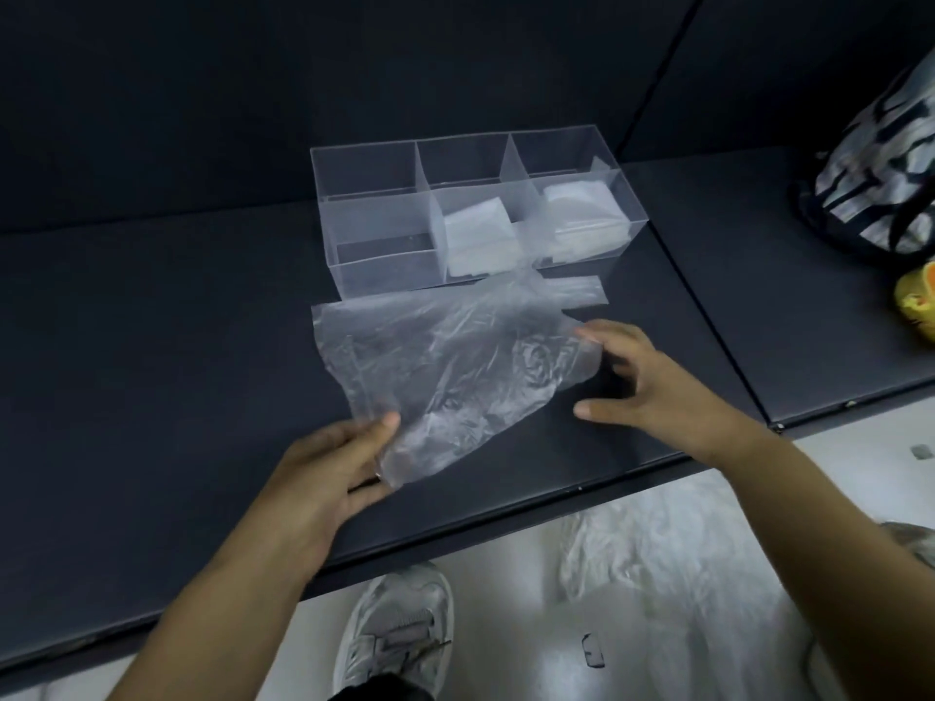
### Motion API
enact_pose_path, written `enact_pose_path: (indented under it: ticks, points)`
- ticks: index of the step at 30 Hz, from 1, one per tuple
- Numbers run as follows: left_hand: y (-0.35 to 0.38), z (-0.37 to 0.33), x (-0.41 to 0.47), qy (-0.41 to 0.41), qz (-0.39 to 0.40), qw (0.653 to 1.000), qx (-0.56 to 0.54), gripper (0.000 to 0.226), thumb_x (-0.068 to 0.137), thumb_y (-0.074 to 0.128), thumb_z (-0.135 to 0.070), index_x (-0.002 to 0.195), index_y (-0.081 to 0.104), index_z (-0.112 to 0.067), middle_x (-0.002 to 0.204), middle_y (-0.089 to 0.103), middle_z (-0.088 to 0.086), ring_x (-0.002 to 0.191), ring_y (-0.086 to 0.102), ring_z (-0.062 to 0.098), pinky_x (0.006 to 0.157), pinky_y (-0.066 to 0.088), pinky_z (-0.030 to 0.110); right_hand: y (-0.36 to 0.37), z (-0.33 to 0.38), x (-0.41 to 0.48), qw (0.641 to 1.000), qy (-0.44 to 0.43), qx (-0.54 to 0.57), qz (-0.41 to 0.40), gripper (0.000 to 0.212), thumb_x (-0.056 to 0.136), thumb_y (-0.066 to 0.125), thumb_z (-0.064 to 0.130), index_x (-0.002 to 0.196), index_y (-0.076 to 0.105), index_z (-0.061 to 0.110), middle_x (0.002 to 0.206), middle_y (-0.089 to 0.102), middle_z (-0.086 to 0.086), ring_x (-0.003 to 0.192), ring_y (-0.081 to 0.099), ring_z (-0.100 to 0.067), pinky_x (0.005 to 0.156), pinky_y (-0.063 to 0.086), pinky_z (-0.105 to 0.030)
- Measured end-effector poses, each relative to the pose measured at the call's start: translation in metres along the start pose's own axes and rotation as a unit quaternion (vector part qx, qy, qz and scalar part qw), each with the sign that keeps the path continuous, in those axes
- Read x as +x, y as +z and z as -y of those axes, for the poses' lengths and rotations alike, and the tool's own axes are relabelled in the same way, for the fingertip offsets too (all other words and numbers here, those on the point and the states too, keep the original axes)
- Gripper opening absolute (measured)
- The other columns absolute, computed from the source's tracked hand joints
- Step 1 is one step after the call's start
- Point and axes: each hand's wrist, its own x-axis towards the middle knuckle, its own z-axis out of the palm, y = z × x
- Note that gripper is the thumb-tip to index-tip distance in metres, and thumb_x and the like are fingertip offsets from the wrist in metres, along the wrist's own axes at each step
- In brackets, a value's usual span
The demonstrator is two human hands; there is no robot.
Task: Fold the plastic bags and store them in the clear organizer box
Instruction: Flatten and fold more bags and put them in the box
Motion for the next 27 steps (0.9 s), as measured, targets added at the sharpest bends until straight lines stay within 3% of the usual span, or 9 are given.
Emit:
enact_pose_path:
  ticks: [4, 7, 11, 12, 14, 17, 20, 24, 27]
  points:
    - [0.003, 0.003, 0.004, 0.021, -0.082, 0.996, -0.007, 0.018, 0.079, 0.072, -0.023, 0.092, 0.071, -0.01, 0.086, 0.075, 0.007, 0.075, 0.073, 0.018, 0.054, 0.056, 0.024, 0.0, 0.002, 0.0, 0.997, 0.003, -0.06, -0.057, 0.015, 0.078, 0.077, 0.023, 0.082, 0.064, 0.03, 0.134, 0.039, 0.017, 0.129, 0.035, -0.006, 0.107, 0.026, -0.023]
    - [-0.004, 0.0, 0.013, 0.058, -0.161, 0.985, -0.004, 0.015, 0.084, 0.071, -0.02, 0.081, 0.068, -0.006, 0.074, 0.071, 0.01, 0.058, 0.067, 0.016, 0.047, 0.053, 0.021, -0.024, 0.0, -0.008, 0.999, 0.042, 0.009, -0.017, 0.022, 0.073, 0.072, 0.043, 0.064, 0.061, 0.026, 0.131, 0.049, 0.021, 0.124, 0.044, 0.007, 0.103, 0.029, -0.022]
    - [-0.008, 0.004, 0.02, 0.095, -0.186, 0.975, 0.074, 0.018, 0.084, 0.071, -0.026, 0.074, 0.064, -0.013, 0.046, 0.061, -0.002, 0.037, 0.057, 0.007, 0.036, 0.043, 0.014, -0.042, -0.017, -0.024, 0.994, 0.081, 0.074, 0.001, 0.052, 0.075, 0.064, 0.063, 0.086, 0.066, 0.013, 0.116, 0.066, 0.016, 0.11, 0.06, -0.001, 0.088, 0.043, -0.02]
    - [-0.008, 0.006, 0.021, 0.102, -0.19, 0.972, 0.098, 0.02, 0.085, 0.071, -0.028, 0.073, 0.063, -0.014, 0.042, 0.057, -0.004, 0.035, 0.052, 0.005, 0.034, 0.041, 0.015, -0.041, -0.022, -0.026, 0.987, 0.094, 0.134, -0.008, 0.055, 0.075, 0.065, 0.061, 0.092, 0.066, 0.009, 0.107, 0.07, 0.009, 0.104, 0.066, -0.012, 0.081, 0.049, -0.02]
    - [-0.011, 0.009, 0.022, 0.115, -0.187, 0.967, 0.128, 0.027, 0.086, 0.069, -0.03, 0.065, 0.061, -0.016, 0.038, 0.048, -0.005, 0.032, 0.043, 0.004, 0.034, 0.037, 0.017, -0.037, -0.03, -0.031, 0.971, 0.101, 0.215, -0.015, 0.037, 0.075, 0.07, 0.044, 0.091, 0.064, 0.01, 0.085, 0.07, -0.004, 0.083, 0.07, -0.022, 0.067, 0.053, -0.02]
    - [-0.017, 0.014, 0.022, 0.137, -0.175, 0.961, 0.162, 0.041, 0.087, 0.067, -0.033, 0.051, 0.056, -0.02, 0.035, 0.038, -0.003, 0.033, 0.033, 0.005, 0.036, 0.032, 0.015, -0.031, -0.037, -0.036, 0.964, 0.122, 0.228, -0.06, 0.035, 0.073, 0.071, 0.019, 0.105, 0.062, 0.01, 0.069, 0.067, -0.007, 0.063, 0.063, -0.012, 0.058, 0.05, -0.017]
    - [-0.02, 0.018, 0.02, 0.167, -0.186, 0.949, 0.193, 0.029, 0.085, 0.069, -0.038, 0.063, 0.065, -0.019, 0.034, 0.04, -0.002, 0.033, 0.034, 0.006, 0.04, 0.035, 0.014, -0.029, -0.043, -0.042, 0.95, 0.145, 0.251, -0.118, 0.033, 0.081, 0.067, 0.007, 0.113, 0.062, 0.01, 0.07, 0.07, -0.008, 0.063, 0.063, -0.01, 0.057, 0.05, -0.016]
    - [-0.017, 0.022, 0.013, 0.173, -0.177, 0.935, 0.254, 0.024, 0.087, 0.065, -0.039, 0.069, 0.068, -0.024, 0.036, 0.048, 0.003, 0.035, 0.042, 0.007, 0.053, 0.042, 0.027, -0.026, -0.044, -0.046, 0.941, 0.2, 0.195, -0.192, 0.022, 0.085, 0.066, -0.001, 0.104, 0.066, 0.008, 0.068, 0.069, -0.008, 0.064, 0.063, -0.014, 0.058, 0.051, -0.019]
    - [-0.018, 0.019, 0.003, 0.127, -0.131, 0.924, 0.336, 0.028, 0.083, 0.068, -0.041, 0.065, 0.068, -0.02, 0.041, 0.055, 0.002, 0.033, 0.046, 0.008, 0.049, 0.04, 0.025, -0.025, -0.04, -0.05, 0.932, 0.253, 0.085, -0.247, 0.018, 0.083, 0.067, -0.003, 0.099, 0.066, 0.003, 0.073, 0.065, -0.009, 0.062, 0.06, -0.02, 0.063, 0.049, -0.026]
